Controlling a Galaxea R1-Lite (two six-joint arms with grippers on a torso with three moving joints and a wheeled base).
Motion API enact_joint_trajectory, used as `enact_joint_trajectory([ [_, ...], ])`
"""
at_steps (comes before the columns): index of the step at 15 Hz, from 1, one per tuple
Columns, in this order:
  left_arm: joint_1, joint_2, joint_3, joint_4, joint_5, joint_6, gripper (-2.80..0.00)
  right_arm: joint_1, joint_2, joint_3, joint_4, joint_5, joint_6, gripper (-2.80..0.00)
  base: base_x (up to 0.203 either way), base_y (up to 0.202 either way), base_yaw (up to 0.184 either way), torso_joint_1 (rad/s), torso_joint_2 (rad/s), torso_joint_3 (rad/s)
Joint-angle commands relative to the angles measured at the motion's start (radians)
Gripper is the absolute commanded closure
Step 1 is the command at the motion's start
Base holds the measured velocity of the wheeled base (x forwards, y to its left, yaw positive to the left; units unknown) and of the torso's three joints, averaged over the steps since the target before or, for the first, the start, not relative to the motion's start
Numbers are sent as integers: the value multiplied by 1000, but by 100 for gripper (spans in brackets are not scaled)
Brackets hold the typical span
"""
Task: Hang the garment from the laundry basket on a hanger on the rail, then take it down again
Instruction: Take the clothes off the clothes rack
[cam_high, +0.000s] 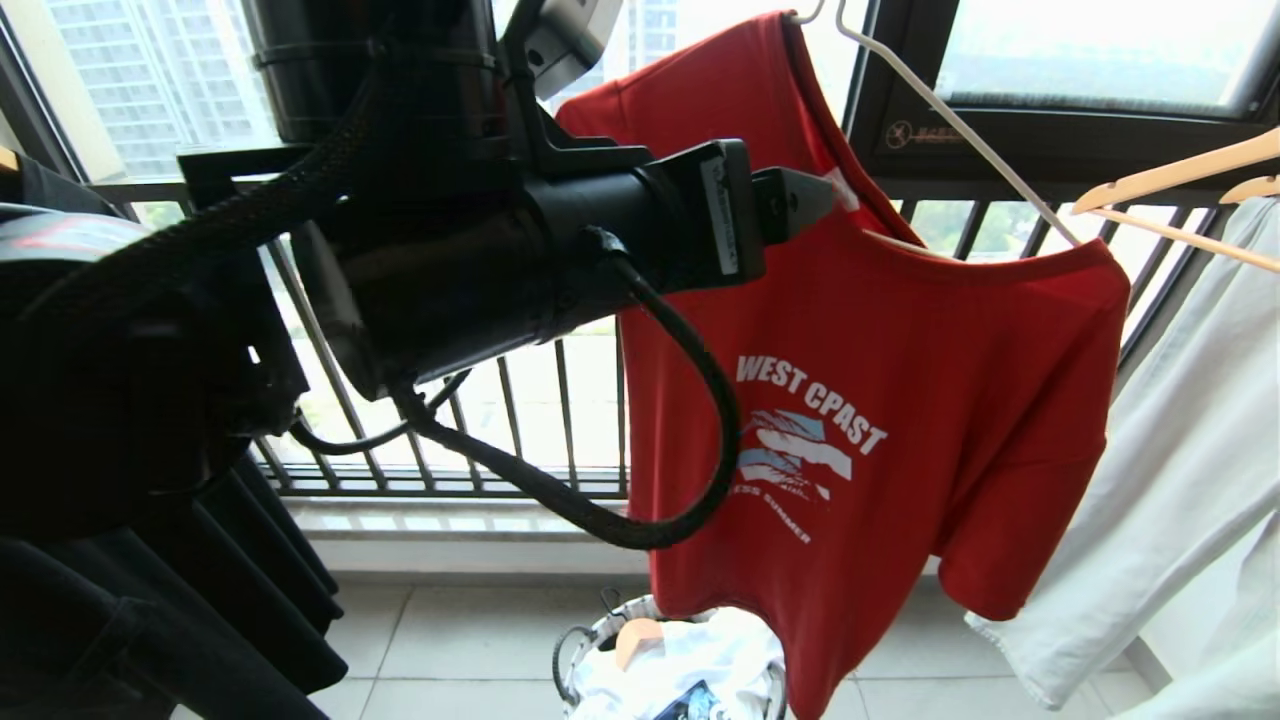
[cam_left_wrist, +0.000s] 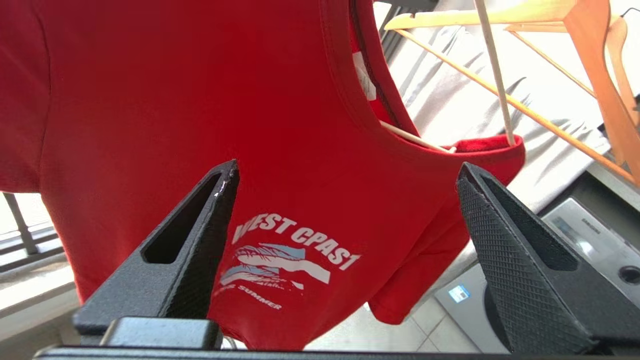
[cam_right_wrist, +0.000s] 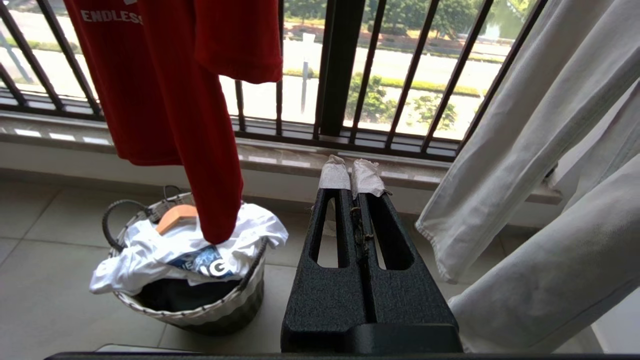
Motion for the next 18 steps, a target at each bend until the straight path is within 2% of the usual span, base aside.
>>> enact_joint_trajectory([
  [1,-19,96,-71,-6,72,55,-280,0,1,0,0,0,-1,0,0,0,0,0,0,0],
  [3,-22,139,-137,-12,134,107,-280,0,1,0,0,0,-1,0,0,0,0,0,0,0],
  [5,-22,168,-208,-11,166,130,-280,0,1,0,0,0,-1,0,0,0,0,0,0,0],
  [7,-21,200,-249,-13,204,214,-280,0,1,0,0,0,-1,0,0,0,0,0,0,0],
  [8,-19,211,-273,-14,233,234,-280,0,1,0,0,0,-1,0,0,0,0,0,0,0],
  [12,-3,190,-277,-14,292,243,-280,0,1,0,0,0,-1,0,0,0,0,0,0,0],
  [15,24,179,-267,-15,336,276,-280,0,1,0,0,0,-1,0,0,0,0,0,0,0],
  [18,50,170,-256,-21,340,297,-280,0,1,0,0,0,-1,0,0,0,0,0,0,0],
])
